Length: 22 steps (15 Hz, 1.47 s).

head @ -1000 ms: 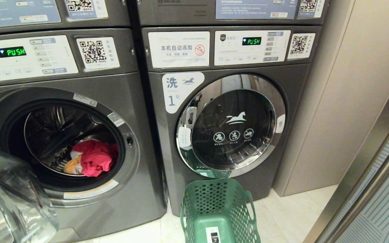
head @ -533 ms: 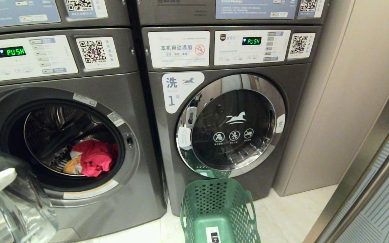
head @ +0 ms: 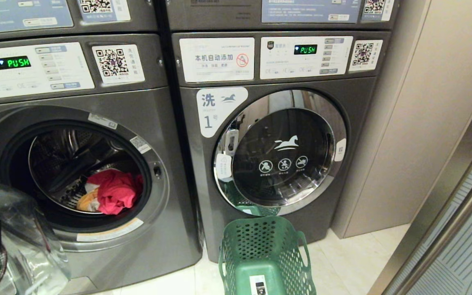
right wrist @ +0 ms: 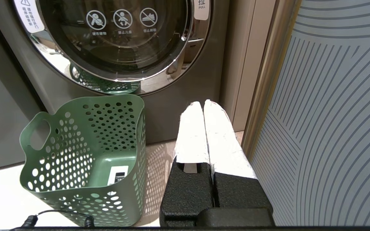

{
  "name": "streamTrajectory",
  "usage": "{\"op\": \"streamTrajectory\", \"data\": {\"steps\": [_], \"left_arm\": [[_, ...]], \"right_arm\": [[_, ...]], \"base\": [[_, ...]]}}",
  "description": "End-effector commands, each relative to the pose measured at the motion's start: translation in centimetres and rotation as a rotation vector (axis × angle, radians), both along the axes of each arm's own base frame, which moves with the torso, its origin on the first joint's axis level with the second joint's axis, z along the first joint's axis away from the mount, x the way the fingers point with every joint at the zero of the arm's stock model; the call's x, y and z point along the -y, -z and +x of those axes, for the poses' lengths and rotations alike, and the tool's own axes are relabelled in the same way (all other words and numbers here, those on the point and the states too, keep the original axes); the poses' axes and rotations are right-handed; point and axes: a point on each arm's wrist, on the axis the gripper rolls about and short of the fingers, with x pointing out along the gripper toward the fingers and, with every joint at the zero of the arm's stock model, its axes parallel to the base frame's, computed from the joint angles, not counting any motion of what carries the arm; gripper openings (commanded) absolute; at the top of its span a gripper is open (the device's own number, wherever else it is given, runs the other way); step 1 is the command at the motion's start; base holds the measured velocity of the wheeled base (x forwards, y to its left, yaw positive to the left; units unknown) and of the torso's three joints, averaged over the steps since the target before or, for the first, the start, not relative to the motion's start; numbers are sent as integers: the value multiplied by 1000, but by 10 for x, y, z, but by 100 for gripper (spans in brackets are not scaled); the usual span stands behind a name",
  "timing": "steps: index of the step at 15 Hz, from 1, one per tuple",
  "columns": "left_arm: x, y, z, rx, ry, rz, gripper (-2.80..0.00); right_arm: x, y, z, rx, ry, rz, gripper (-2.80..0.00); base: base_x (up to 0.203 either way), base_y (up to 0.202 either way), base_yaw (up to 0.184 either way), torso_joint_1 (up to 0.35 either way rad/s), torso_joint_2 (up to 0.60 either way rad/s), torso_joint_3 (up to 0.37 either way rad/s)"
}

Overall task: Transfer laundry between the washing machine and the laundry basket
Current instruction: Pick a cloth and place it into the basket

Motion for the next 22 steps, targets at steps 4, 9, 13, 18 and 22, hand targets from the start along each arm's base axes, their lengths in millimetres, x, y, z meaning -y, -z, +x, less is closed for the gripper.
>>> {"op": "streamTrajectory", "data": {"steps": [4, 9, 13, 18, 22], "left_arm": [[-41, 15, 18, -127, -293, 17, -280], [-93, 2, 2, -97, -575, -2, -280], [-156, -10, -16, -9, -847, 3, -280], [-188, -32, -23, 231, -794, 84, -280], [-110, -36, -11, 309, -393, 86, -280]], "right_arm": [[0, 0, 0, 0, 0, 0, -280], [0, 0, 0, 0, 0, 0, -280], [0, 0, 0, 0, 0, 0, -280], [0, 0, 0, 0, 0, 0, -280], [0, 0, 0, 0, 0, 0, -280]], "base": [[0, 0, 0, 0, 0, 0], [0, 0, 0, 0, 0, 0], [0, 0, 0, 0, 0, 0], [0, 0, 0, 0, 0, 0], [0, 0, 0, 0, 0, 0]]}}
